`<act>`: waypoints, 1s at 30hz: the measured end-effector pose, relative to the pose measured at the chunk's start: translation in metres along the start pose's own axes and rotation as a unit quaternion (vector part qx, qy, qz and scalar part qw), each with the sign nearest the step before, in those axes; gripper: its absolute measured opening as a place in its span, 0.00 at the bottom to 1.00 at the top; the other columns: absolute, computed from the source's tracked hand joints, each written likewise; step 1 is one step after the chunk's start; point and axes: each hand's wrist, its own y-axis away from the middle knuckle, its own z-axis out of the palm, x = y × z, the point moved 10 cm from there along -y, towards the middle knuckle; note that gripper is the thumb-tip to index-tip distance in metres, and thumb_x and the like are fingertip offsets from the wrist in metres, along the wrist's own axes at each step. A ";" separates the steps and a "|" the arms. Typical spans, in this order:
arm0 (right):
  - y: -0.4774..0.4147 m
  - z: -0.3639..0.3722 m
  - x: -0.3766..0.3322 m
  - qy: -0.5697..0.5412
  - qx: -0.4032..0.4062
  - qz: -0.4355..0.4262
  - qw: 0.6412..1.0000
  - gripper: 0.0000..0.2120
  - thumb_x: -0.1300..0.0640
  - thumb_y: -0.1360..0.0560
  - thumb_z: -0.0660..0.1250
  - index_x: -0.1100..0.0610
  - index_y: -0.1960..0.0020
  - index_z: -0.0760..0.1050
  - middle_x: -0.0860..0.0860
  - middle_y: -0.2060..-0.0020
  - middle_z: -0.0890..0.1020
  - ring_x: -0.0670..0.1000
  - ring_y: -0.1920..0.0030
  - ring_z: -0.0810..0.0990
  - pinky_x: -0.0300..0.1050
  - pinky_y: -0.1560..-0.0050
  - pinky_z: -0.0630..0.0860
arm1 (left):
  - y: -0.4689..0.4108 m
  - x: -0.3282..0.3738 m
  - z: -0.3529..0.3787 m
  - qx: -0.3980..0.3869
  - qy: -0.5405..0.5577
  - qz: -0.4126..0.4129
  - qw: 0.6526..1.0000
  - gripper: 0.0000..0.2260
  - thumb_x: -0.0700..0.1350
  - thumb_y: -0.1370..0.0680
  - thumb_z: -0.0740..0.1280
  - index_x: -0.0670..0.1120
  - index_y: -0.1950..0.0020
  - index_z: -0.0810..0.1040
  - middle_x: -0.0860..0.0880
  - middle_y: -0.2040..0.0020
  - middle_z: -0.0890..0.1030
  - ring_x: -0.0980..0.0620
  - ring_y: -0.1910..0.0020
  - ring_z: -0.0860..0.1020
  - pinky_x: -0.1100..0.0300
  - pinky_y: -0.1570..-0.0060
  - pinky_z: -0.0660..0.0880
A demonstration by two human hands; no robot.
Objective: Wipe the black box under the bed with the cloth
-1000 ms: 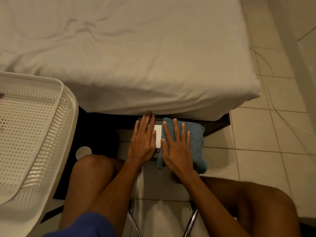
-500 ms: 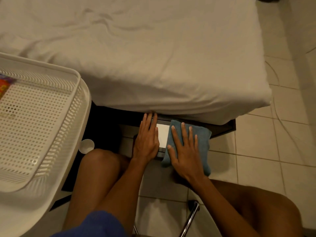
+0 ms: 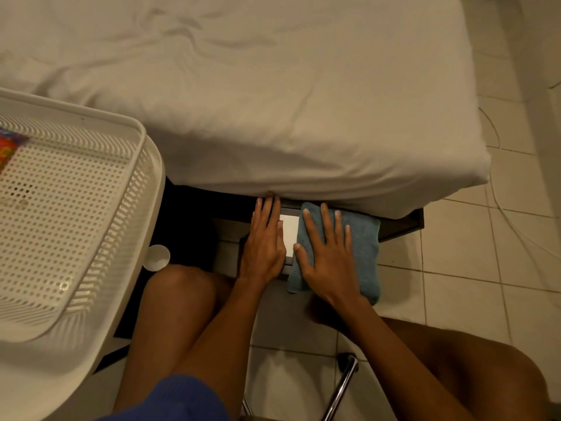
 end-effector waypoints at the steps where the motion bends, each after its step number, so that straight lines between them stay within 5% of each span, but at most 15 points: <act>1: 0.000 0.000 -0.001 -0.004 0.002 0.003 1.000 0.33 0.39 0.18 0.52 0.43 0.18 0.43 0.50 0.18 0.41 0.55 0.19 0.36 0.57 0.20 0.40 | -0.001 0.000 0.000 0.001 -0.002 0.001 1.000 0.22 0.47 0.15 0.48 0.49 0.20 0.51 0.55 0.20 0.48 0.61 0.22 0.39 0.68 0.26 0.39; 6: 0.016 0.002 -0.006 0.001 -0.007 -0.009 1.000 0.33 0.39 0.18 0.50 0.45 0.18 0.42 0.51 0.18 0.39 0.54 0.19 0.35 0.56 0.20 0.37 | 0.001 -0.001 -0.001 0.001 0.008 -0.005 1.000 0.23 0.48 0.16 0.47 0.49 0.20 0.51 0.54 0.20 0.49 0.57 0.21 0.43 0.78 0.32 0.37; 11: 0.025 0.007 -0.012 0.023 -0.016 -0.028 0.999 0.33 0.38 0.18 0.51 0.45 0.18 0.43 0.51 0.18 0.40 0.56 0.19 0.36 0.58 0.20 0.37 | 0.001 -0.005 0.002 -0.004 0.031 -0.008 0.999 0.24 0.41 0.16 0.50 0.50 0.20 0.50 0.55 0.19 0.48 0.59 0.21 0.41 0.61 0.23 0.47; 15: 0.002 0.006 -0.018 0.039 -0.002 -0.030 0.999 0.33 0.39 0.19 0.52 0.46 0.18 0.46 0.52 0.18 0.43 0.57 0.19 0.38 0.60 0.20 0.41 | 0.000 -0.007 0.004 -0.022 0.045 -0.011 0.999 0.28 0.38 0.18 0.51 0.50 0.20 0.45 0.54 0.19 0.44 0.59 0.22 0.37 0.58 0.23 0.45; 20: 0.005 0.006 -0.022 0.033 -0.003 -0.032 0.999 0.33 0.40 0.18 0.51 0.48 0.18 0.45 0.53 0.18 0.43 0.57 0.19 0.38 0.60 0.20 0.42 | 0.001 -0.007 0.000 -0.021 0.067 -0.026 0.997 0.25 0.41 0.16 0.50 0.51 0.20 0.45 0.54 0.19 0.44 0.57 0.21 0.40 0.79 0.34 0.40; 26: 0.019 0.010 -0.025 0.053 -0.025 -0.060 0.997 0.32 0.38 0.18 0.49 0.46 0.18 0.44 0.51 0.18 0.41 0.56 0.19 0.37 0.61 0.21 0.41 | 0.003 -0.011 -0.004 -0.005 0.094 -0.041 0.995 0.26 0.39 0.17 0.50 0.55 0.20 0.48 0.55 0.19 0.46 0.57 0.21 0.44 0.66 0.29 0.47; 30: -0.004 0.008 -0.026 0.062 -0.016 -0.056 0.996 0.33 0.39 0.19 0.53 0.46 0.18 0.46 0.52 0.18 0.44 0.56 0.18 0.39 0.61 0.21 0.42 | 0.000 -0.012 -0.004 -0.012 0.093 -0.042 0.995 0.26 0.46 0.19 0.47 0.54 0.21 0.49 0.53 0.19 0.46 0.54 0.21 0.45 0.68 0.30 0.47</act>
